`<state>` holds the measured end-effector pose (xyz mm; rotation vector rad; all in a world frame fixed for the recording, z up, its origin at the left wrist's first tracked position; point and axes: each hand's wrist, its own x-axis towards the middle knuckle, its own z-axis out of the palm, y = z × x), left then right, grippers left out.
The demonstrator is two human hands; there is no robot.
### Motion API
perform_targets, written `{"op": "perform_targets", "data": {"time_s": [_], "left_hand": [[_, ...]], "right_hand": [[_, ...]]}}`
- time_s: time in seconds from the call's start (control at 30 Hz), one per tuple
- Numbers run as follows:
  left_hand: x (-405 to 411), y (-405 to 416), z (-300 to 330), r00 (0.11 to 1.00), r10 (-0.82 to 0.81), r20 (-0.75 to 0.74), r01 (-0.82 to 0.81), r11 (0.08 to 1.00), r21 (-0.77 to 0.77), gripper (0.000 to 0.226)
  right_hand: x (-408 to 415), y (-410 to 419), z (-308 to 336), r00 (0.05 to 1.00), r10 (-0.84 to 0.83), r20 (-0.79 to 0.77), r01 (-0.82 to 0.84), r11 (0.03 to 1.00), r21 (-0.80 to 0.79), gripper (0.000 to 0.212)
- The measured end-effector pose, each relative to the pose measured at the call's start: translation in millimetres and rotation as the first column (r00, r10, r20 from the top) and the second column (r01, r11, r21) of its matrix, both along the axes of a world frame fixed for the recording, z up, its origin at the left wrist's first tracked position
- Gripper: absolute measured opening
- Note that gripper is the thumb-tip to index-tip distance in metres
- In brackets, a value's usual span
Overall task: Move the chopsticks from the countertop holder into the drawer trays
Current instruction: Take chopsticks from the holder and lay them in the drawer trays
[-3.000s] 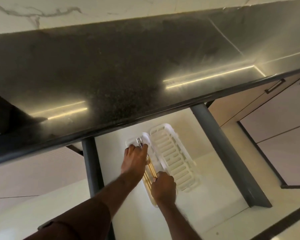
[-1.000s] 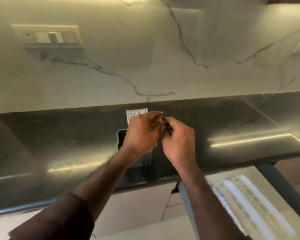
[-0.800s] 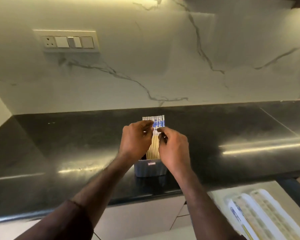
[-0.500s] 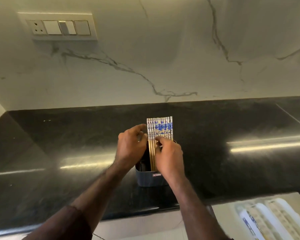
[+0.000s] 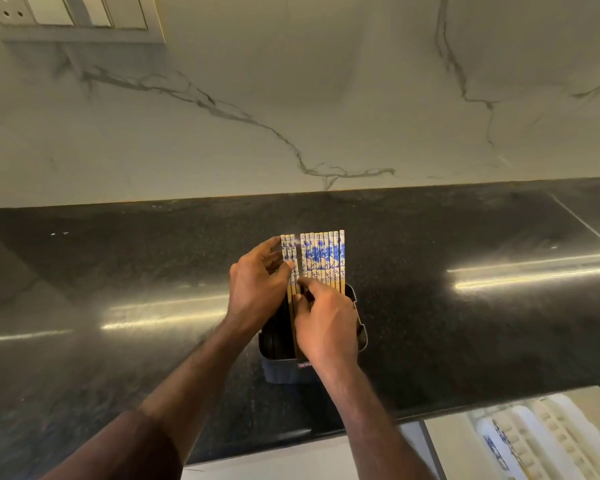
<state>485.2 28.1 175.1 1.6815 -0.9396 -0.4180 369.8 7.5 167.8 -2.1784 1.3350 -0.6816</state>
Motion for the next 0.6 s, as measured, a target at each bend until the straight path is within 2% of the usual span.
{"op": "perform_targets", "data": {"time_s": [0.23, 0.37, 0.47, 0.6], "left_hand": [[0, 2, 5, 0.984, 0.043, -0.172, -0.053, 0.997, -0.052, 0.032], [-5, 11, 23, 0.972, 0.029, -0.232, -0.051, 0.995, -0.089, 0.029], [-10, 25, 58, 0.975, -0.031, -0.220, -0.006, 0.986, -0.164, 0.029], [-24, 51, 126, 0.980, -0.162, -0.118, 0.116, 0.939, -0.323, 0.029]], "right_hand": [[0, 3, 5, 0.997, 0.080, 0.024, -0.080, 0.997, -0.007, 0.030], [-3, 10, 15, 0.993, 0.102, 0.055, -0.100, 0.995, -0.023, 0.015], [-12, 19, 25, 0.983, 0.085, 0.164, -0.078, 0.996, -0.046, 0.017], [-28, 34, 47, 0.949, 0.104, 0.297, -0.098, 0.995, -0.033, 0.020]]}}
